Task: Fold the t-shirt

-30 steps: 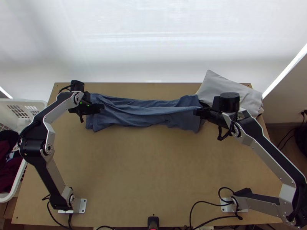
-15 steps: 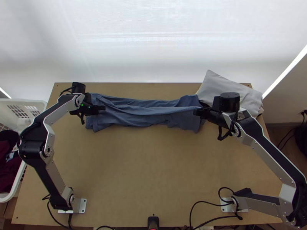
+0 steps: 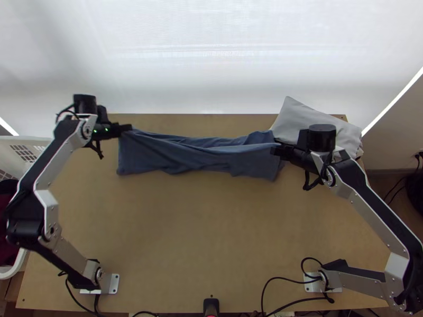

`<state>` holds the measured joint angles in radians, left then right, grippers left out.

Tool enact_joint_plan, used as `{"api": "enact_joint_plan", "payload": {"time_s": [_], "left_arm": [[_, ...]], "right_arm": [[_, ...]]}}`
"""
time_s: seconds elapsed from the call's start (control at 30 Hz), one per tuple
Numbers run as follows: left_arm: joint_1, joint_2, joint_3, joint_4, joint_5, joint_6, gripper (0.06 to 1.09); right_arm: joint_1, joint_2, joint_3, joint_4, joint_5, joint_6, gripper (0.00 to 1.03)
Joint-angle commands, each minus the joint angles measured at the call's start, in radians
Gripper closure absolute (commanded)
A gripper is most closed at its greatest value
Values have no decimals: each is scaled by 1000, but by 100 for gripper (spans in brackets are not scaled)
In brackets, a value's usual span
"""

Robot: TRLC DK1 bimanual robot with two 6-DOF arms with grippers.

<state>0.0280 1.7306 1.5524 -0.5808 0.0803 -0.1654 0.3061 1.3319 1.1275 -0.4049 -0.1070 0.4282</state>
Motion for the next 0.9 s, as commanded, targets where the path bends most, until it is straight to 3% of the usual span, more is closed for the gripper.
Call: {"api": "enact_joint_plan", "payload": {"time_s": [0.0, 0.5, 0.87], "left_arm": [[7, -75, 43, 6, -20, -36, 105], [29, -338, 67, 245, -30, -68, 105], [64, -479, 75, 392, -36, -63, 105]], "right_arm": [[-16, 12, 106, 8, 29, -34, 100], [-84, 178, 678, -22, 132, -120, 100], [-68, 173, 920, -15, 132, -180, 100]]}}
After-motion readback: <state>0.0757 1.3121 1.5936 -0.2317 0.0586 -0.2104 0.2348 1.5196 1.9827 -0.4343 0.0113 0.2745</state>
